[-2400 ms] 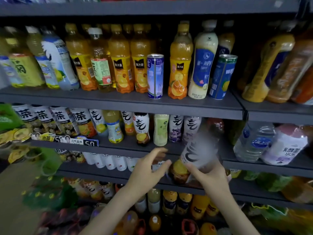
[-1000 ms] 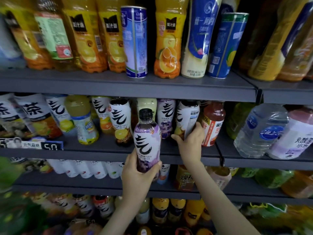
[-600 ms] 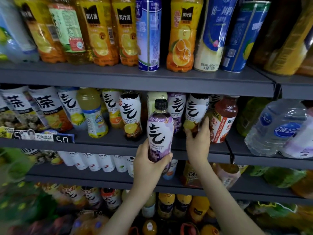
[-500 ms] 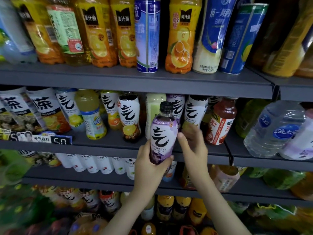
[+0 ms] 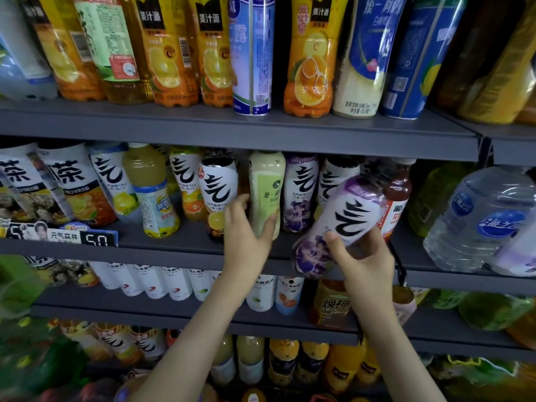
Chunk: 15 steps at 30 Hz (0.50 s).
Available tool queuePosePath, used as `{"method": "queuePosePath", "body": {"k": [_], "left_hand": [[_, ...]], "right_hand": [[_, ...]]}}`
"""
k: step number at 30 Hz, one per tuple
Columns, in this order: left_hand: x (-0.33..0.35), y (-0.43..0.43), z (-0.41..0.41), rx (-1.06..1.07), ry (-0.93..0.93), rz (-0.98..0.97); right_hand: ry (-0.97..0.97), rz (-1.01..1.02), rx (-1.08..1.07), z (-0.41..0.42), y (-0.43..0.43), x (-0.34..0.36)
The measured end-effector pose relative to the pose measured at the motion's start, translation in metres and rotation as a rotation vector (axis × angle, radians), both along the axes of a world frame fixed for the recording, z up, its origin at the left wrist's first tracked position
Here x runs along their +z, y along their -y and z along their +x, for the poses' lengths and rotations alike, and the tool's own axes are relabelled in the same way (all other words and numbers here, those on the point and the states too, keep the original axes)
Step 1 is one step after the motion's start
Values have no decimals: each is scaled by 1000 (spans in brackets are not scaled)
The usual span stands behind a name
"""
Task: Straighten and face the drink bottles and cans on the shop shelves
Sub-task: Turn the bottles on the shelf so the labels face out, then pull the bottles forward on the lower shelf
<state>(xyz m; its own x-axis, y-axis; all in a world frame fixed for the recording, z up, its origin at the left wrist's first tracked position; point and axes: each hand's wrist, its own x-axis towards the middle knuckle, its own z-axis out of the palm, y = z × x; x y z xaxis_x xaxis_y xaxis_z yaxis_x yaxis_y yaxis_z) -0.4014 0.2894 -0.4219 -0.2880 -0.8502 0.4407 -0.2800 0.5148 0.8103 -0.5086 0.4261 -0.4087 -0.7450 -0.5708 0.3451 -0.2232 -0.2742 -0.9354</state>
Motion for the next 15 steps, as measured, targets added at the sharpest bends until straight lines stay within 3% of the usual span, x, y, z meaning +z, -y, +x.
{"method": "queuePosePath", "body": {"k": [7,15], "left_hand": [[1,18,-54,155,109,74],[-14,-25,8,73,-77,14]], "right_hand": [[-43,-32,-113,-3,1,-12],[53,-14,-74,8,19,-22]]}}
